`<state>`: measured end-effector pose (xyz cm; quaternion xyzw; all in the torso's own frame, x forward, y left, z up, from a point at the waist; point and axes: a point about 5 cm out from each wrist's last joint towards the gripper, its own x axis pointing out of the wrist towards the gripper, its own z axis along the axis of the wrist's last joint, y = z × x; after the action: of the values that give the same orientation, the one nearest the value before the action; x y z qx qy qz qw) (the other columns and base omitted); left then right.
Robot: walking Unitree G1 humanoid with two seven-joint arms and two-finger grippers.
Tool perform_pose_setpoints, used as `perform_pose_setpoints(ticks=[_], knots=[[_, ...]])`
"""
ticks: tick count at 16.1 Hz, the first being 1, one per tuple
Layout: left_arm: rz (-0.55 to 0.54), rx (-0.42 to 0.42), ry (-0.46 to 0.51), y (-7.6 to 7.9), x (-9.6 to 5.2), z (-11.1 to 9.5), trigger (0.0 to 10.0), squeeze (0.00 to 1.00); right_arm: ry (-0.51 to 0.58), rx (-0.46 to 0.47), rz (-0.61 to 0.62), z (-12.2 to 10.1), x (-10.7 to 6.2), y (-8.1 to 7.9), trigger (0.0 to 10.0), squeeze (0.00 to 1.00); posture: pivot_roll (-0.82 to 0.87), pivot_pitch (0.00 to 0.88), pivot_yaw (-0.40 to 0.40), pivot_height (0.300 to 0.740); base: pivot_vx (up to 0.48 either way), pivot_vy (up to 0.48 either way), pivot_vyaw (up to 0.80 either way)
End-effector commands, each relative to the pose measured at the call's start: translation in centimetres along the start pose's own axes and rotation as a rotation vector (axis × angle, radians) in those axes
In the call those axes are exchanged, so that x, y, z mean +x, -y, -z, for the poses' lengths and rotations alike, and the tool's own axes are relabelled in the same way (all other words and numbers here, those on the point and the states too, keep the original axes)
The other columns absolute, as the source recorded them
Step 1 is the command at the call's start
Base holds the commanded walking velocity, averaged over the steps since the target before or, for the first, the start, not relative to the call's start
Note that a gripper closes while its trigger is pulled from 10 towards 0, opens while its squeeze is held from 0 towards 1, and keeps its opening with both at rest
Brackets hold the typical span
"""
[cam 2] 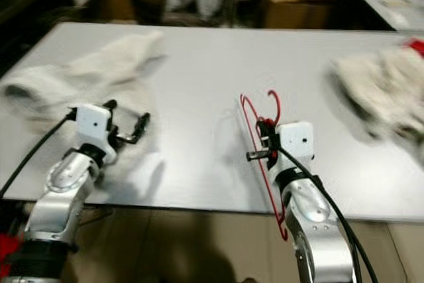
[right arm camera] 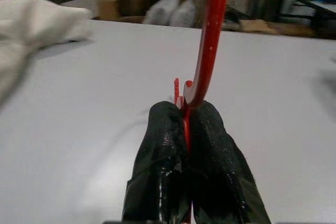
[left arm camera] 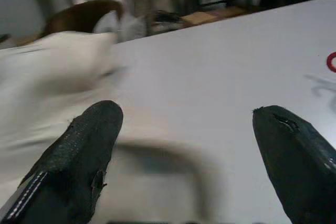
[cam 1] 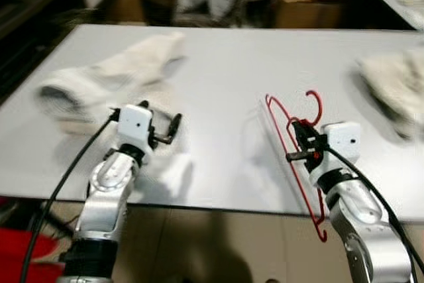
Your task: Hang hanger
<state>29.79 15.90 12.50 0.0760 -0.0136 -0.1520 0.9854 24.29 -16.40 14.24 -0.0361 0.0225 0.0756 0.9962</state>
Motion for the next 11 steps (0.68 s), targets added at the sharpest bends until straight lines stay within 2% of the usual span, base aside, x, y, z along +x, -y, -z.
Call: perform_pose_setpoints(ticks=[1, 2, 5, 6, 7, 9, 11], knots=[[0.019, 0.004, 0.005, 0.7, 0.3, -0.4, 10.0, 0.0, -0.008, -0.011, 0.019, -0.1, -0.2, 0.9, 10.0, 0.0, -0.01, 0.0, 0.064, 0.74, 0.0, -0.48, -0.77], [0.009, 0.0, 0.004, 0.7, 0.2, -0.3, 10.0, 0.0, 0.0, -0.015, 0.006, -0.3, 0.0, 0.9, 10.0, 0.0, -0.01, 0.0, 0.062, 0.74, 0.0, -0.48, -0.69], [-0.008, 0.004, -0.004, 0.3, 0.1, -0.3, 10.0, 0.0, 0.049, -0.006, -0.078, -1.5, 0.4, 1.0, 10.0, 0.0, 0.0, 0.0, 0.053, 0.74, 0.0, -0.48, 0.0], [-0.018, -0.038, -0.011, 0.2, 0.1, -0.2, 10.0, 0.0, 0.065, -0.003, -0.113, -2.0, 0.6, 1.3, 10.0, 0.0, 0.0, 0.0, 0.052, 0.74, 0.0, 0.0, 0.0], [-0.005, -0.029, -0.015, 0.2, 0.1, -0.3, 10.0, 0.0, 0.093, 0.002, -0.164, -2.9, 0.8, 2.0, 10.0, 0.0, 0.0, 0.0, 0.052, 0.74, 0.0, 0.48, 0.0], [-0.004, -0.051, -0.012, 0.3, 0.3, -0.5, 10.0, 0.0, 0.107, -0.007, -0.241, -3.4, 0.7, 2.2, 10.0, 0.0, 0.0, 0.0, 0.057, 0.74, 0.0, 0.48, 0.0], [0.037, -0.033, 0.018, 0.0, 0.9, -1.7, 10.0, 0.0, 0.134, 0.007, -0.392, -4.5, 0.4, 2.3, 10.0, 0.0, -0.01, 0.0, 0.073, 0.74, 0.0, 0.0, 0.0]])
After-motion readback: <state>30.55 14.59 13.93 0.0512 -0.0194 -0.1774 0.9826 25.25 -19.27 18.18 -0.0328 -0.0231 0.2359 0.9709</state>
